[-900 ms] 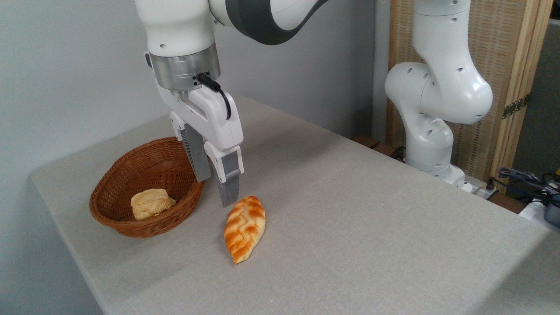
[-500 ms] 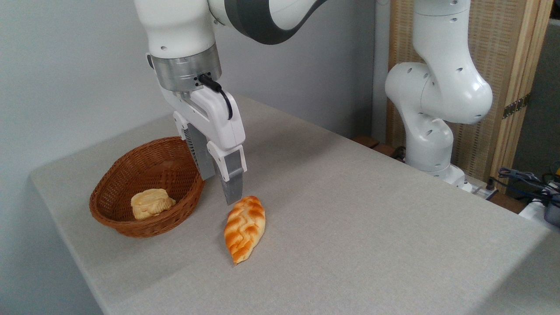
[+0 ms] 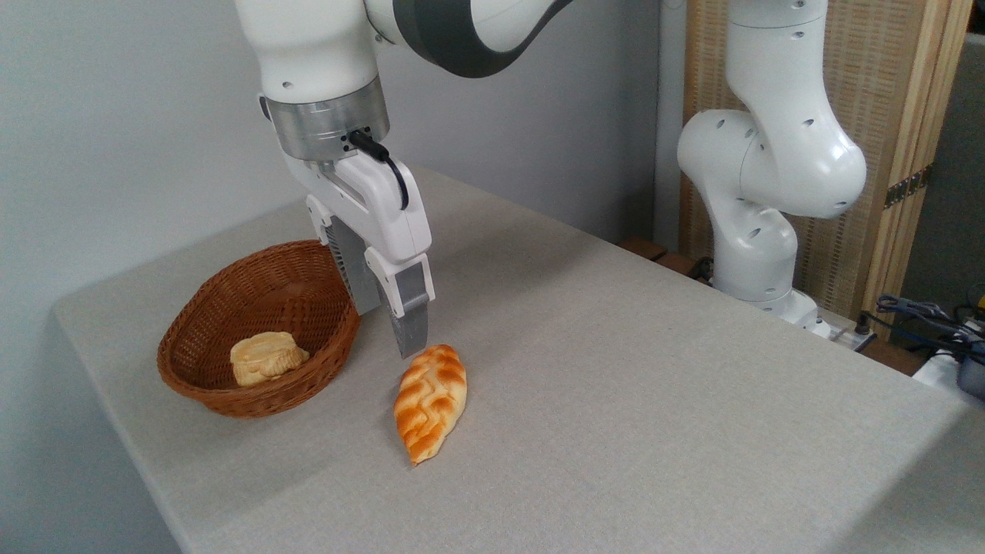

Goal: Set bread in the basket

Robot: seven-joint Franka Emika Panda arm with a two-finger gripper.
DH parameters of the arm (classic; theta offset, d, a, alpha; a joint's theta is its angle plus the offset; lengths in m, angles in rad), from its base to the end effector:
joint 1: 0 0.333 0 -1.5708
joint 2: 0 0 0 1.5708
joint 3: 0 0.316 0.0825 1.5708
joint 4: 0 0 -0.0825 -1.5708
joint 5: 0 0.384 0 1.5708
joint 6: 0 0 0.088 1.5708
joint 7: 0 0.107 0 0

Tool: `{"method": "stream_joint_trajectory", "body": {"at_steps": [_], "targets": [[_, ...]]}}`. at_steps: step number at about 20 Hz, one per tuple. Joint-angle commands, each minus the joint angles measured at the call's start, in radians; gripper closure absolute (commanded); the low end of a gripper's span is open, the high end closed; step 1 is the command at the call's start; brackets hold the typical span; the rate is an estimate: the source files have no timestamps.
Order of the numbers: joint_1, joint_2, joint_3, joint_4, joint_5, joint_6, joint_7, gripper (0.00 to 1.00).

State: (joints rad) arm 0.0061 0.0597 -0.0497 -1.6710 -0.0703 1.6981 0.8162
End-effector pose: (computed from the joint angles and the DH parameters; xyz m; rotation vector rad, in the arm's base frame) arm 0.5771 -0.0311 0.5543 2.7899 -1.2622 -0.0043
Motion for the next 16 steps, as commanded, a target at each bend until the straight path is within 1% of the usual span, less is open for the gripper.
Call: {"method": "stream_joint_trajectory", "body": {"at_steps": [1, 5, 9, 12, 14, 15, 16], "targets": [[-0.005, -0.015, 0.001, -0.007, -0.006, -0.023, 0.011, 0.0], [-0.006, -0.012, 0.001, -0.024, -0.003, -0.034, 0.014, 0.0], [-0.006, -0.021, 0.001, -0.111, 0.007, -0.012, 0.012, 0.0], [-0.005, -0.053, 0.008, -0.223, 0.007, 0.084, 0.009, 0.0], [-0.005, -0.061, 0.008, -0.257, 0.007, 0.118, -0.002, 0.0], [-0.006, -0.063, 0.008, -0.265, -0.002, 0.121, -0.029, 0.0], [-0.006, -0.063, 0.007, -0.269, -0.005, 0.121, -0.09, 0.0]]}}
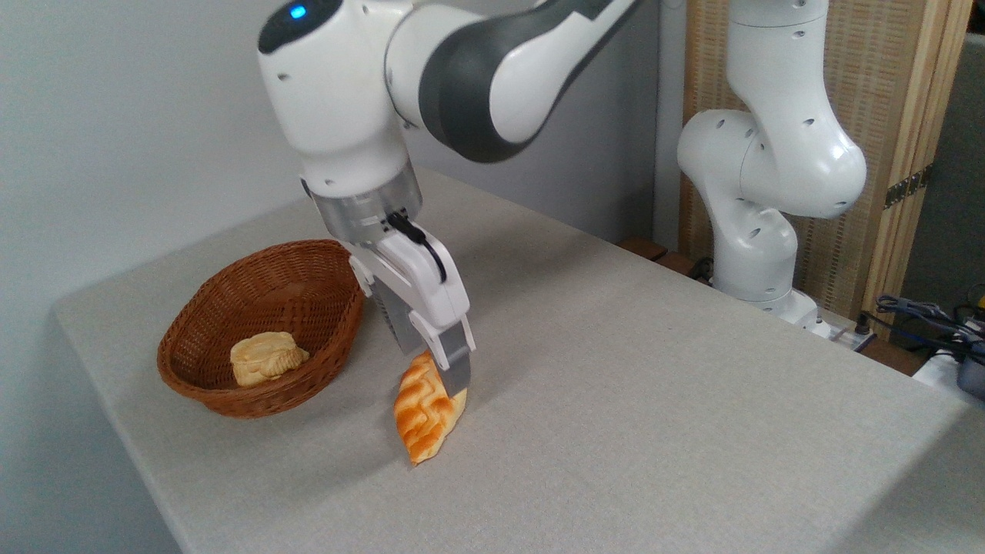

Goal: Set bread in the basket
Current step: 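Lower the gripper onto the braided bread roll and close on it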

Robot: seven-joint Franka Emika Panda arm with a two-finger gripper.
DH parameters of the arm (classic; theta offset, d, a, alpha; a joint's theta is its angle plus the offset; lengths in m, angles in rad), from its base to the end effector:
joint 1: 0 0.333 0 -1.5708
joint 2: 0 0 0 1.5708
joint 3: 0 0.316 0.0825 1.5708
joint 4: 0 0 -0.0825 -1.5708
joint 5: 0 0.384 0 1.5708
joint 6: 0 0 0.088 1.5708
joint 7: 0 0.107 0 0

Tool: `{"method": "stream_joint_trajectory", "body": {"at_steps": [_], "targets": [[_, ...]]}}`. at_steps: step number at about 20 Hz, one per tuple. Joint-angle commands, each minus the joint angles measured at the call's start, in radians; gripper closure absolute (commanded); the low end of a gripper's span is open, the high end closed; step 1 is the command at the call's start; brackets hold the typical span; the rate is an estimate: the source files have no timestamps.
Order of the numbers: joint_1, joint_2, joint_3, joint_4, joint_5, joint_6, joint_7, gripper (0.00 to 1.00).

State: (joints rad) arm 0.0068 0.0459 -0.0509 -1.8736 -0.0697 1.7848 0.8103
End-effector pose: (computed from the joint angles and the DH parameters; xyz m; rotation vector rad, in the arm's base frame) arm 0.5581 -0.0303 0.4736 2.7636 -1.2260 -0.1498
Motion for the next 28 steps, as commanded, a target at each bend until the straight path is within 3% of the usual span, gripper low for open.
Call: {"method": "stream_joint_trajectory", "body": {"at_steps": [1, 5, 8, 21, 22, 24, 26, 28], "targets": [[-0.01, -0.044, 0.005, -0.074, -0.007, 0.039, -0.156, 0.0], [-0.013, -0.04, -0.001, -0.117, -0.036, 0.122, -0.376, 0.0], [-0.03, -0.038, -0.003, -0.147, -0.062, 0.198, -0.459, 0.0], [-0.053, 0.02, -0.006, -0.157, -0.052, 0.226, -0.468, 0.01], [-0.053, 0.019, -0.006, -0.157, -0.052, 0.226, -0.464, 0.1], [-0.053, 0.02, -0.006, -0.157, -0.052, 0.226, -0.462, 0.39], [-0.053, 0.019, -0.007, -0.156, -0.052, 0.225, -0.462, 0.51], [-0.053, 0.017, -0.007, -0.156, -0.052, 0.223, -0.461, 0.53]]}}
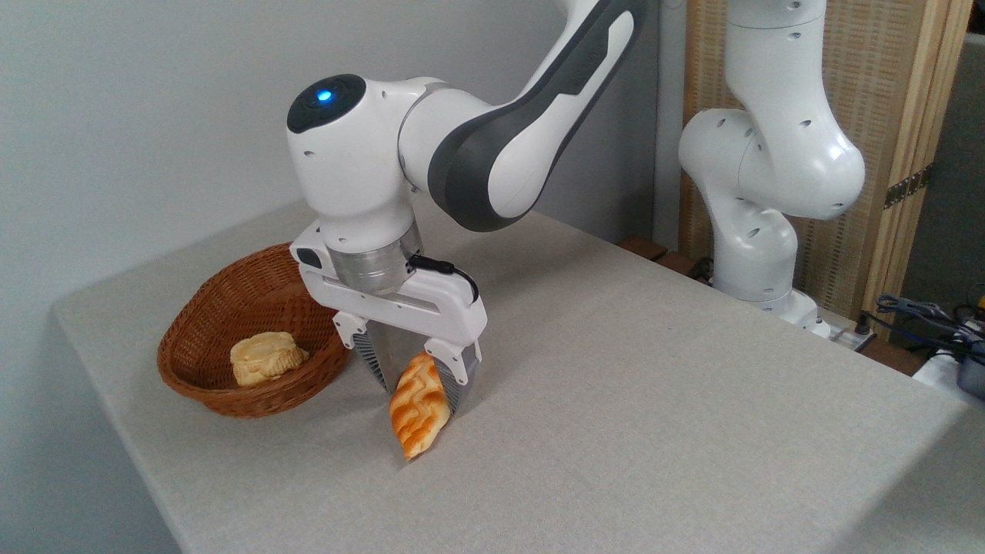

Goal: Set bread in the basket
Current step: 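Lower the gripper onto the braided bread roll and close on it, then lift the braided roll and carry it over the wicker basket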

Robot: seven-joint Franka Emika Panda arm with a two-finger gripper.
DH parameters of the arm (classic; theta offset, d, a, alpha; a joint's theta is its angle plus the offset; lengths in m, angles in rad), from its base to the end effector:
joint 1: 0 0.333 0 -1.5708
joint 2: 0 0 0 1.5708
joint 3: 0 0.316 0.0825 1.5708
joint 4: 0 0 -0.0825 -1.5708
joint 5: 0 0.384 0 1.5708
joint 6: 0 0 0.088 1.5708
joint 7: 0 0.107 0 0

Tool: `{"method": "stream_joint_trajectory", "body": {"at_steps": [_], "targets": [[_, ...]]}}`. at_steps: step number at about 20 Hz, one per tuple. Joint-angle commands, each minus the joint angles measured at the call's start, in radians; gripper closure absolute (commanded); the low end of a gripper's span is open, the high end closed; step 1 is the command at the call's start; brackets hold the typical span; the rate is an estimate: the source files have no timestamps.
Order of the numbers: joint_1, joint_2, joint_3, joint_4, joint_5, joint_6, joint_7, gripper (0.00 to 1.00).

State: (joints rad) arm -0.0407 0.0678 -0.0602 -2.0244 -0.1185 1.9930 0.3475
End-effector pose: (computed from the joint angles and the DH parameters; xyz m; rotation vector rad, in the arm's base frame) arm 0.5514 -0.0628 0.4082 2.9594 -0.5914 -0.1282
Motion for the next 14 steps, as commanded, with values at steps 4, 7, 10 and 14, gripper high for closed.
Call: {"method": "stream_joint_trajectory", "body": {"at_steps": [4, 7, 10, 14], "targets": [[-0.005, -0.006, 0.002, -0.005, -0.003, 0.013, 0.007, 0.53], [-0.005, -0.008, 0.002, -0.005, -0.003, 0.013, 0.007, 0.53], [-0.005, -0.009, 0.002, -0.005, -0.003, 0.012, 0.008, 0.53], [-0.005, -0.025, 0.002, 0.001, -0.003, -0.006, 0.028, 0.53]]}}
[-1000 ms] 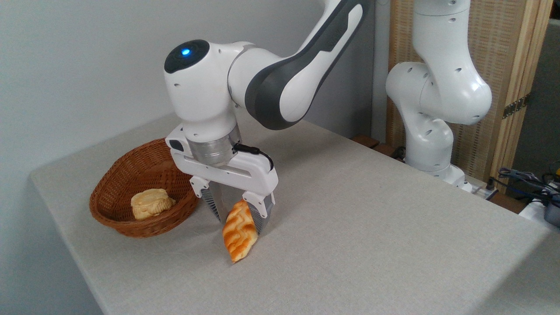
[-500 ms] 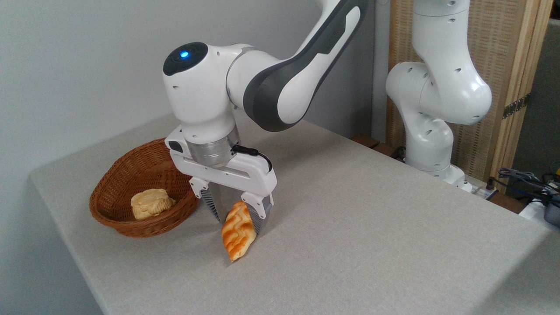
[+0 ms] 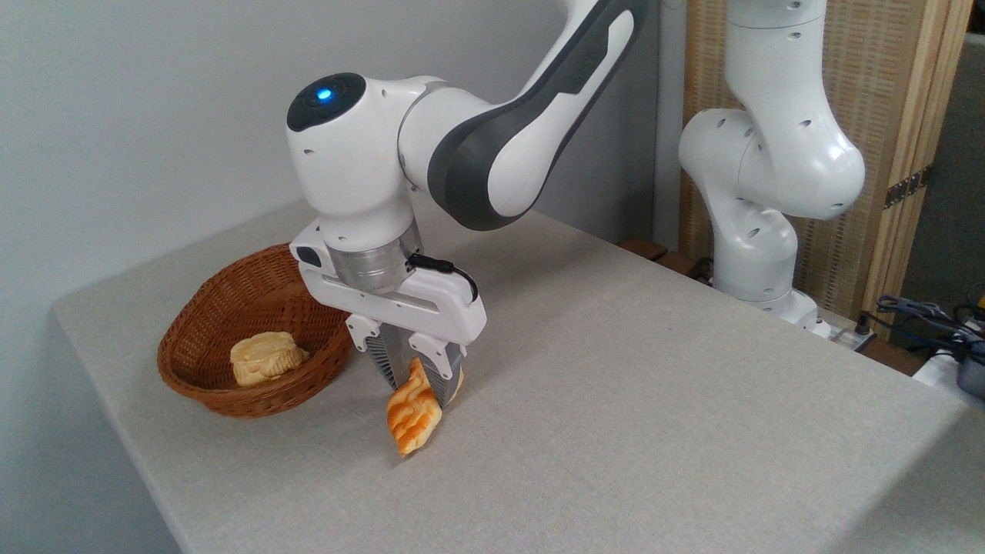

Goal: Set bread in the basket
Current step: 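Lift the braided roll and carry it over the wicker basket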

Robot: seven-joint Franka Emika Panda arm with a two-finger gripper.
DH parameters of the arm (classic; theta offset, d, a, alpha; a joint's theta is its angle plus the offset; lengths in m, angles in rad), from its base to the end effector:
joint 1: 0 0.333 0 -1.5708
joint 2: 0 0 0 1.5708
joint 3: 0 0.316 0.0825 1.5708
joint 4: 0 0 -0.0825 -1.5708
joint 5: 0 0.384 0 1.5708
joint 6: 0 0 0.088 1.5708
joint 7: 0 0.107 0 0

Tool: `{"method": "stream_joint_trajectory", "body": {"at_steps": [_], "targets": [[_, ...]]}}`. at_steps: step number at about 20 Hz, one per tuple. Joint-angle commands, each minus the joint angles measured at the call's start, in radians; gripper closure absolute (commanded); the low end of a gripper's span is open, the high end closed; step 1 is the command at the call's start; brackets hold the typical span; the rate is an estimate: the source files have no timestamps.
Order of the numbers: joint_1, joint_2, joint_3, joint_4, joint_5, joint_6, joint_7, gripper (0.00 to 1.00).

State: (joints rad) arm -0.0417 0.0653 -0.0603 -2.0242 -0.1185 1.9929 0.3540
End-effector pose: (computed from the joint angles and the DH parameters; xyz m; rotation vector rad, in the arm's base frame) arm 0.5512 -0.0634 0.4097 2.9574 -0.6029 -0.1239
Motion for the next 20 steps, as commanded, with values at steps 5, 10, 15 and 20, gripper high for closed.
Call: {"method": "stream_joint_trajectory", "body": {"at_steps": [5, 10, 15, 20], "targets": [[-0.004, -0.079, 0.002, 0.059, -0.004, -0.08, 0.06, 0.52], [-0.01, -0.096, -0.061, 0.174, -0.058, -0.092, 0.013, 0.51], [-0.01, -0.047, -0.176, 0.251, -0.072, -0.069, -0.081, 0.51], [-0.01, 0.043, -0.26, 0.298, -0.073, 0.052, -0.225, 0.47]]}}
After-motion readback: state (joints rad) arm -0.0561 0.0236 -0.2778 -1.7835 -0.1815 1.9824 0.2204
